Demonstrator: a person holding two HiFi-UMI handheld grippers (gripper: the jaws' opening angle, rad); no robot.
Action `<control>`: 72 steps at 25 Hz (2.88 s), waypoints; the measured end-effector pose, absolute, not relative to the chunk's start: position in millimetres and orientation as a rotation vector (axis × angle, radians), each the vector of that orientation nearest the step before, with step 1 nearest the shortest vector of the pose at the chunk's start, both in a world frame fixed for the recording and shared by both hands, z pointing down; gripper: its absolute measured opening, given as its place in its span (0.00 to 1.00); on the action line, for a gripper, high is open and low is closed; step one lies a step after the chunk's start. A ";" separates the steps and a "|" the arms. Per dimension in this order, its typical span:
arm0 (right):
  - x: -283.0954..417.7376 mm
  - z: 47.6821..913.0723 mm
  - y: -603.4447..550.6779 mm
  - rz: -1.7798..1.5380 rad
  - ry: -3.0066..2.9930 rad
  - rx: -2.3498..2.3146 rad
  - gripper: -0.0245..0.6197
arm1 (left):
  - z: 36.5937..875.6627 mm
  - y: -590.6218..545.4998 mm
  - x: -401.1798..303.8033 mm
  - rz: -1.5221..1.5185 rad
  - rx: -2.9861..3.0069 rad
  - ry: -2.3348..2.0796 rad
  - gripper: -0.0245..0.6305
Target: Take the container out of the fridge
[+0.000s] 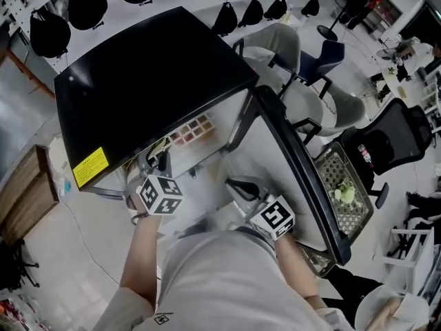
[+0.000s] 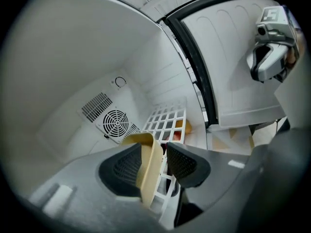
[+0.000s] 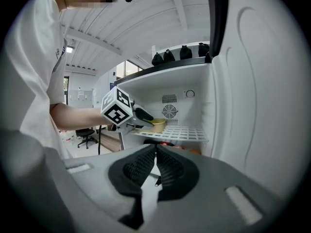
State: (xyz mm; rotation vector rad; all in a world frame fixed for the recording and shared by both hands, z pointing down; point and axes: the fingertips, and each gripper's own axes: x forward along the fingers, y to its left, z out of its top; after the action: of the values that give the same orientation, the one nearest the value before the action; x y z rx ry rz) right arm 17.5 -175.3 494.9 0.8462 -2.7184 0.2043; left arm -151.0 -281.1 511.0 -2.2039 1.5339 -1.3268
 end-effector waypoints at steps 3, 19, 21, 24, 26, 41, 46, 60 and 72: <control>18.2 495.5 -177.8 0.210 -2.714 0.854 0.06 | 516.5 -288.4 -150.2 -1.372 -2.207 1.497 0.28; 13.3 495.4 -179.4 0.201 -2.733 0.783 0.06 | 529.0 -296.8 -149.0 -1.467 -2.221 1.422 0.08; 14.4 494.0 -178.4 0.194 -2.737 0.766 0.06 | 526.1 -292.5 -144.8 -1.430 -2.250 1.430 0.07; 15.4 492.1 -175.4 0.183 -2.739 0.740 0.06 | 518.8 -285.0 -137.4 -1.376 -2.284 1.439 0.07; 15.8 491.9 -173.2 0.184 -2.746 0.726 0.06 | 513.0 -278.4 -130.4 -1.328 -2.323 1.441 0.07; 14.8 488.9 -150.1 0.179 -2.837 0.578 0.06 | 456.0 -192.6 -86.6 -0.586 -2.688 1.605 0.07; 10.3 479.1 -147.2 0.166 -2.870 0.578 0.06 | 452.3 -159.5 -86.8 -0.435 -2.740 1.656 0.07; -27.1 464.4 -130.1 0.128 -2.931 0.423 0.06 | 442.8 -82.0 -124.0 -0.213 -2.672 1.838 0.07; -48.1 449.1 -117.7 0.095 -2.956 0.362 0.06 | 428.3 -60.9 -156.1 -0.036 -2.638 1.915 0.07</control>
State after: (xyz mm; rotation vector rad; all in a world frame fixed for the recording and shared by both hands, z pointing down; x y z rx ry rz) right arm -48.1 -117.7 449.1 0.3620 -2.9555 0.0950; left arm -156.1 -60.9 428.3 -2.6378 1.9152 -0.0360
